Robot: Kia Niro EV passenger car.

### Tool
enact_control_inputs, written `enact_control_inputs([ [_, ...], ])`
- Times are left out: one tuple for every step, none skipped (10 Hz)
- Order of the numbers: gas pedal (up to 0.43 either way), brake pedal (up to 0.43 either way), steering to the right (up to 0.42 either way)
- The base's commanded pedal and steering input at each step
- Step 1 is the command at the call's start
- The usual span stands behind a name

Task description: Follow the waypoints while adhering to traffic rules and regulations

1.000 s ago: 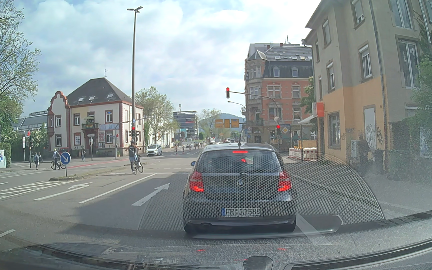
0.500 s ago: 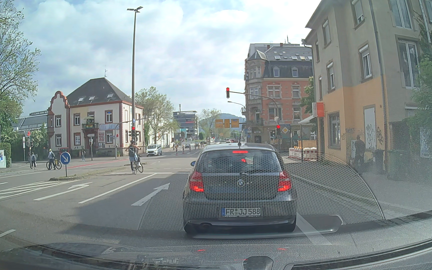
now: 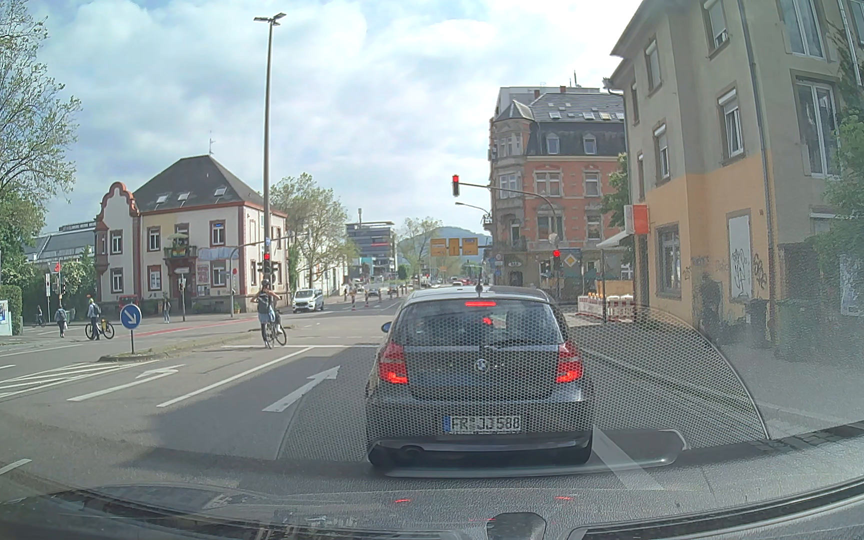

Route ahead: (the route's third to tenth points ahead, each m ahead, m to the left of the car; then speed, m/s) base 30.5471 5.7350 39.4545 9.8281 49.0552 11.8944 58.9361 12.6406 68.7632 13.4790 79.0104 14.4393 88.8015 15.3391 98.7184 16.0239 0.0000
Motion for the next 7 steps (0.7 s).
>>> enact_control_inputs([
  [0.0,0.226,-0.015],
  [0.0,0.226,-0.015],
  [0.0,0.226,-0.015],
  [0.0,0.226,-0.015],
  [0.0,0.226,-0.015],
  [0.0,0.226,-0.015],
  [0.0,0.226,-0.015],
])
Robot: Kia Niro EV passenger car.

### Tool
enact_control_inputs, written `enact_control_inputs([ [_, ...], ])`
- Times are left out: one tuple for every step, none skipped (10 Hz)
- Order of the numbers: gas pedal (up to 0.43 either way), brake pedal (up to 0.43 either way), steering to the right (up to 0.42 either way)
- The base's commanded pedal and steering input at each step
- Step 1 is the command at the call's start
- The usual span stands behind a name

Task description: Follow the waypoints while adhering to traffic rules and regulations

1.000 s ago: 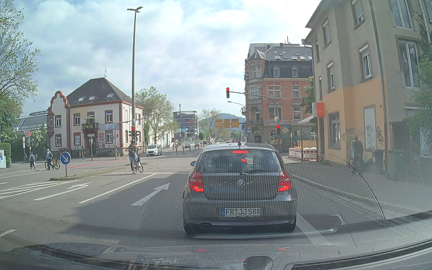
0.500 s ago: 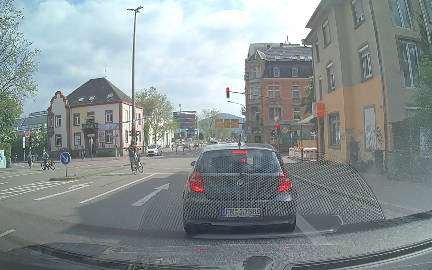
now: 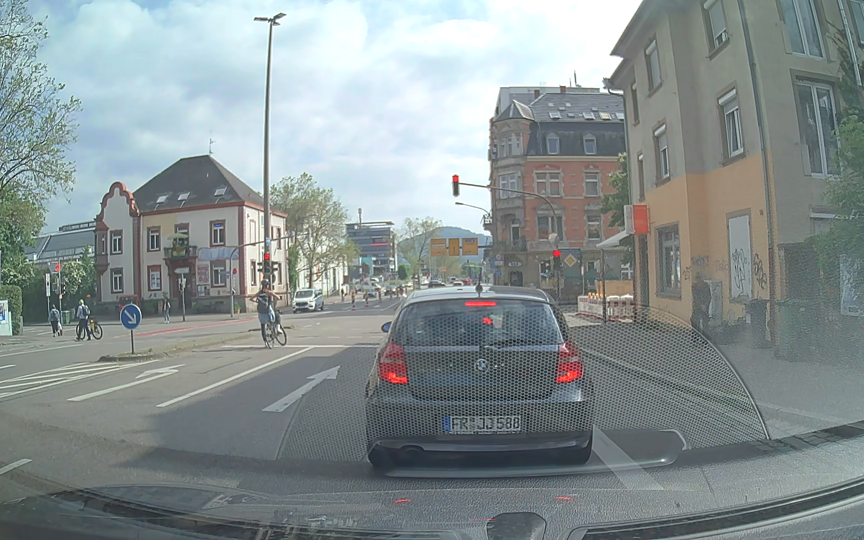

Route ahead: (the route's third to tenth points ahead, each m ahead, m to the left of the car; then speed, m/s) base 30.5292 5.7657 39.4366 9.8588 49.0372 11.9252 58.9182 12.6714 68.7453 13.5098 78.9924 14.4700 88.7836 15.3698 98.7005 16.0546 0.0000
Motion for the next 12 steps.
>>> enact_control_inputs([
  [0.0,0.226,-0.015],
  [0.0,0.226,-0.015],
  [0.0,0.226,-0.015],
  [0.0,0.226,-0.015],
  [0.0,0.226,-0.015],
  [0.0,0.226,-0.015],
  [0.0,0.226,-0.015],
  [0.0,0.226,-0.015],
  [0.0,0.226,-0.015],
  [0.0,0.226,-0.015],
  [0.0,0.226,-0.015],
  [0.0,0.226,-0.015],
])
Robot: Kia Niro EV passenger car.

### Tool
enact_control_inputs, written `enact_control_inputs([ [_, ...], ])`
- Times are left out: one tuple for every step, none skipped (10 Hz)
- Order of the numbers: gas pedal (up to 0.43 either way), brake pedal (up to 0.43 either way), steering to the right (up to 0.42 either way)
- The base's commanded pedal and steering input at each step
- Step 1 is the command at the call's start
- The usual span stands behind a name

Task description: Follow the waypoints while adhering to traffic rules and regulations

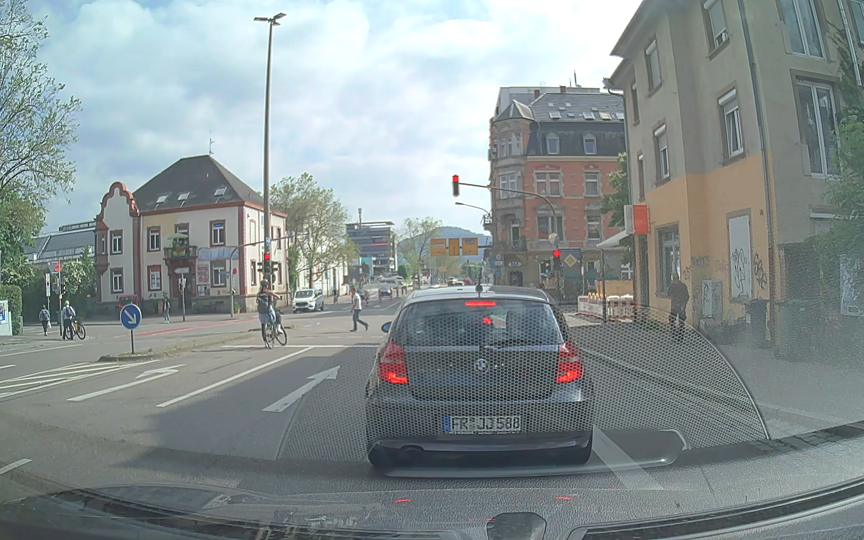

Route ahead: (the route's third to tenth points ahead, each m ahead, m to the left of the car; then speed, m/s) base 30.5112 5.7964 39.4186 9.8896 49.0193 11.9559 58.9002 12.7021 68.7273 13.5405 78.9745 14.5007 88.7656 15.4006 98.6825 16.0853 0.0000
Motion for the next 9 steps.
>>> enact_control_inputs([
  [0.0,0.226,-0.015],
  [0.0,0.226,-0.015],
  [0.0,0.226,-0.015],
  [0.0,0.226,-0.015],
  [0.0,0.226,-0.015],
  [0.0,0.226,-0.015],
  [0.0,0.226,-0.015],
  [0.0,0.226,-0.015],
  [0.0,0.226,-0.015],
])
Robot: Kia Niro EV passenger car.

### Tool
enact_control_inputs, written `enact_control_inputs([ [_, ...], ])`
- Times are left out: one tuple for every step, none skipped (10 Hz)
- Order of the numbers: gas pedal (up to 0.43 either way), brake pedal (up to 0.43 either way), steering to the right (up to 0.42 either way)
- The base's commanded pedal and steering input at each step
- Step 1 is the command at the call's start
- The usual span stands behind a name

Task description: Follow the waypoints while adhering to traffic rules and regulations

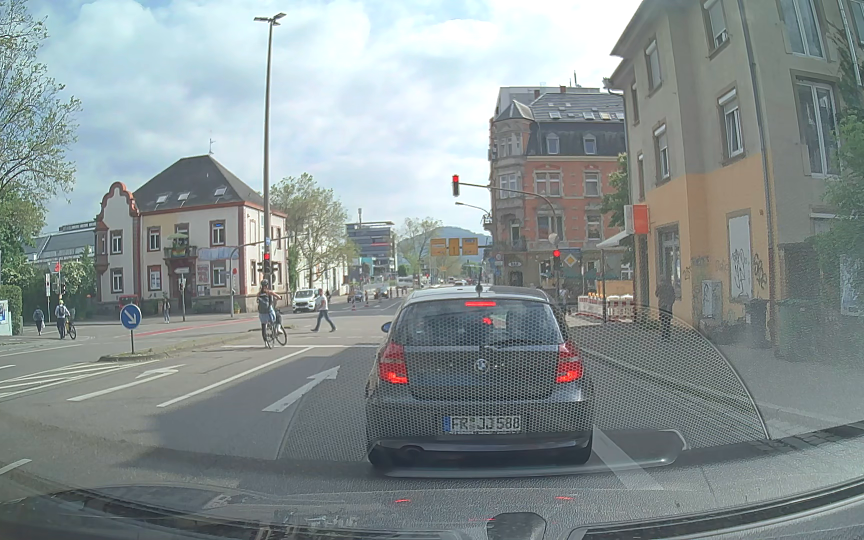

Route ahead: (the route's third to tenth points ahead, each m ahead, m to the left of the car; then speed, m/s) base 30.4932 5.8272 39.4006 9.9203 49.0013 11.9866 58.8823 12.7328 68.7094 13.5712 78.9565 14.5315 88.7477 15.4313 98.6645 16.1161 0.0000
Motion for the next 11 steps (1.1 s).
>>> enact_control_inputs([
  [0.0,0.226,-0.015],
  [0.0,0.226,-0.015],
  [0.0,0.226,-0.015],
  [0.0,0.226,-0.015],
  [0.0,0.226,-0.015],
  [0.0,0.226,-0.015],
  [0.0,0.226,-0.015],
  [0.0,0.226,-0.015],
  [0.0,0.226,-0.015],
  [0.0,0.226,-0.015],
  [0.0,0.226,-0.015],
])
